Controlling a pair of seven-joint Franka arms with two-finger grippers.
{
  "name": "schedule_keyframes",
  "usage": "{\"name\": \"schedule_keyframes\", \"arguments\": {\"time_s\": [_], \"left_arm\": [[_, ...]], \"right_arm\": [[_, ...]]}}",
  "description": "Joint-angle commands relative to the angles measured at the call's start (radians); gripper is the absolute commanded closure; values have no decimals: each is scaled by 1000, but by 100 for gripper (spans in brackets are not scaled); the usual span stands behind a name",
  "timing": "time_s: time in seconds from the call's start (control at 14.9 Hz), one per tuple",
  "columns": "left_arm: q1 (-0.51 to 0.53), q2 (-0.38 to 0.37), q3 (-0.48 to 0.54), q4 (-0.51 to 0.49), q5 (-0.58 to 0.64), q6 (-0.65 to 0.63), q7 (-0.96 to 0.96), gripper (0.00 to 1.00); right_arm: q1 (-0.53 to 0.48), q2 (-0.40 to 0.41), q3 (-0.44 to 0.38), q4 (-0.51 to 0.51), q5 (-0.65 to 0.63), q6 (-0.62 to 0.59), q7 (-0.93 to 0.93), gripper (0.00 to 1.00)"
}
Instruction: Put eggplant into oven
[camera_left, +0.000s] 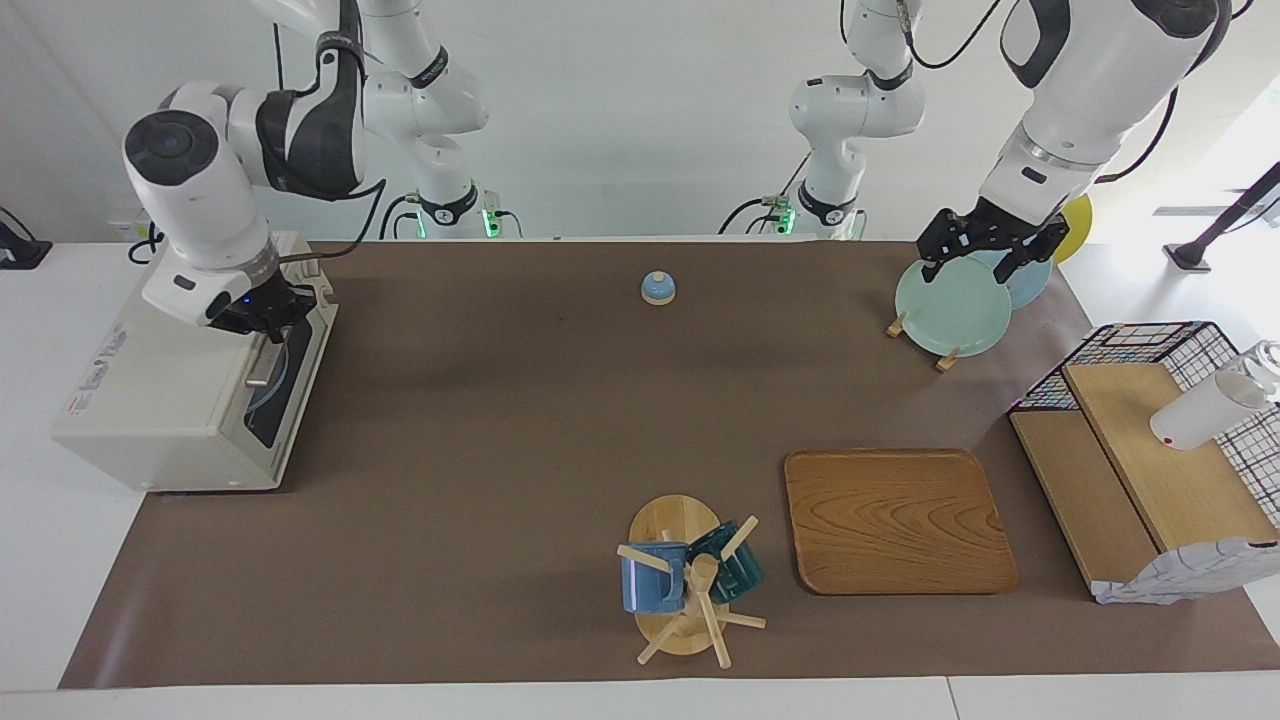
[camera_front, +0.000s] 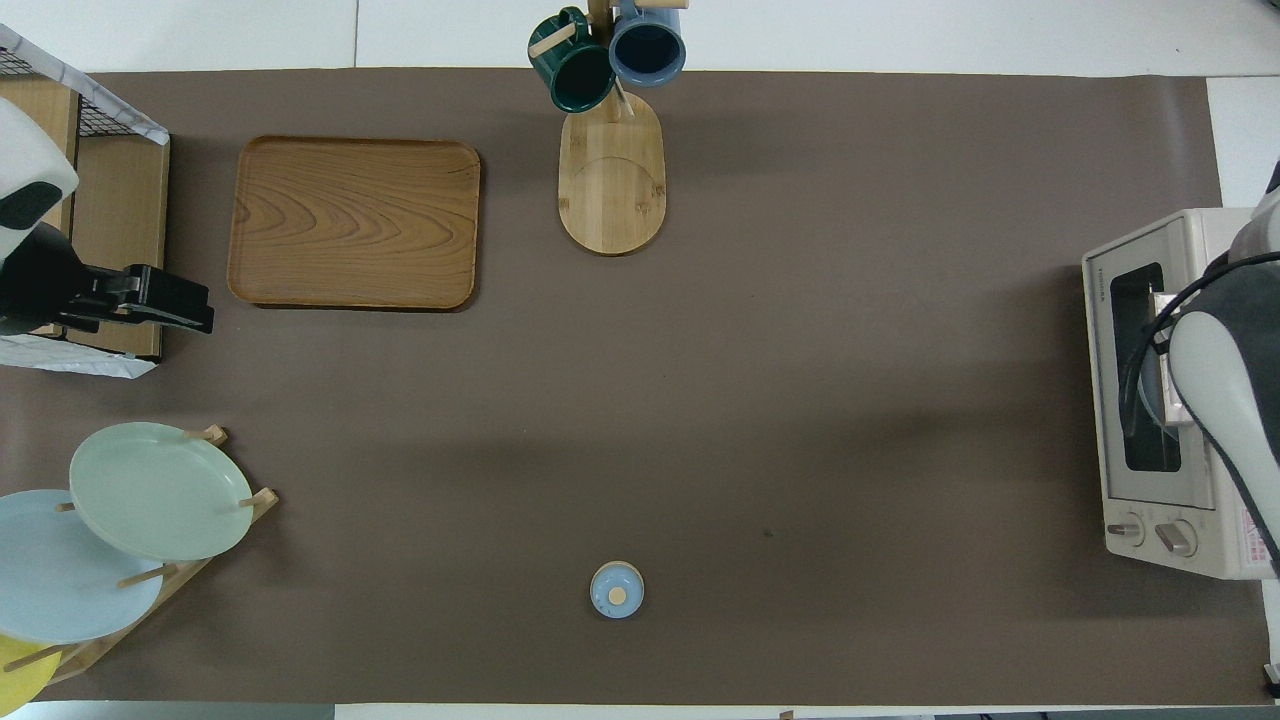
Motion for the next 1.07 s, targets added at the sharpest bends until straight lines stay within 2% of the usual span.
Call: {"name": "schedule_keyframes", "arguments": {"time_s": [0.0,0.07,0.27,0.34,0.4,0.47,0.81,1.01], "left_arm": [[15,-15,-9,-13,11,-7,6,0],[15,-15,-11,-13,11,-7,6,0],[15,-15,-9,-13,11,-7,6,0],[15,-15,-11,-13,11,-7,6,0],[15,-15,-9,-13,11,-7,6,0],[15,-15,-11,-13,11,-7,6,0],[15,-15,-9,-13,12,-7,6,0],[15,-15,-9,-13,11,-7,6,0]], "right_arm": [[1,4,13,102,78,-63,-12,100],[3,4,13,93,97,-51,12,94],[32,10,16,93,167,-54,100,88],[35,15,14,102,184,-63,102,80],[32,15,14,102,184,-66,102,43],[21,15,13,102,184,-67,100,0],[30,-17,8,75,183,-146,183,0],[58,-63,2,27,169,-130,198,0]]}}
